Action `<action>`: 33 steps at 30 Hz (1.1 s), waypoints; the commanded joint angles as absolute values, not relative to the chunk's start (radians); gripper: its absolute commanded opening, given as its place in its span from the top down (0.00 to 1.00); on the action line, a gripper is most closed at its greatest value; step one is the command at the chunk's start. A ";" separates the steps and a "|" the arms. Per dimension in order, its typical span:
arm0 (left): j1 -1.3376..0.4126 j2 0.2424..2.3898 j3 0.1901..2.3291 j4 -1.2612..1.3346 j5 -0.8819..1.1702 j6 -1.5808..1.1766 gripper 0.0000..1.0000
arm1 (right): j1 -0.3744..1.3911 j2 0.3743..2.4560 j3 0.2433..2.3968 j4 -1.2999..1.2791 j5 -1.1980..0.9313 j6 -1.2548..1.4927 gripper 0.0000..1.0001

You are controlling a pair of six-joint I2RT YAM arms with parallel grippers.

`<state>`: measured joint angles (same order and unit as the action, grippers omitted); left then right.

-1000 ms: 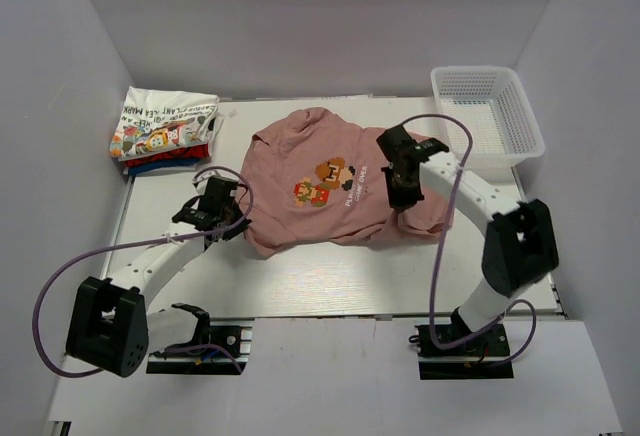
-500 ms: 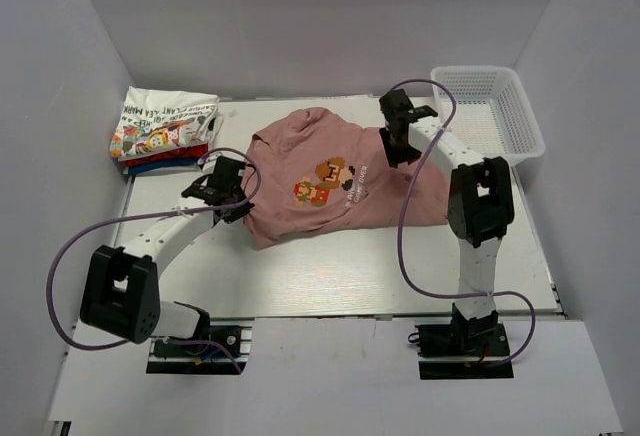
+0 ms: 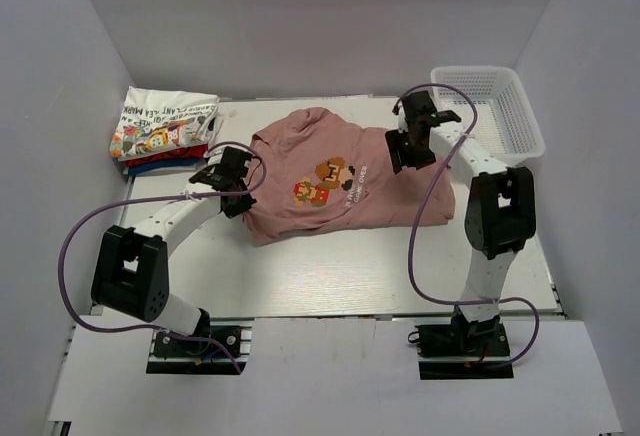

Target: Fold and stack the t-shirts

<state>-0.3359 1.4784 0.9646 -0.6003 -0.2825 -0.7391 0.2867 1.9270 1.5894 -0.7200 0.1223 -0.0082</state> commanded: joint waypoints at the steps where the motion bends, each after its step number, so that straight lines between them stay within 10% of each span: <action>1: -0.331 1.463 0.989 -0.621 -0.310 -0.715 1.00 | 0.259 1.925 1.600 -0.630 -0.053 -0.038 0.34; 33: -0.331 1.382 0.946 -0.620 -0.319 -0.742 1.00 | 0.202 2.065 1.586 -0.545 -0.072 -0.006 0.45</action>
<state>-0.3359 1.4372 0.9524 -0.6216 -0.2981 -0.7277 0.2138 2.1101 1.6043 -0.5499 -0.1135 -0.0105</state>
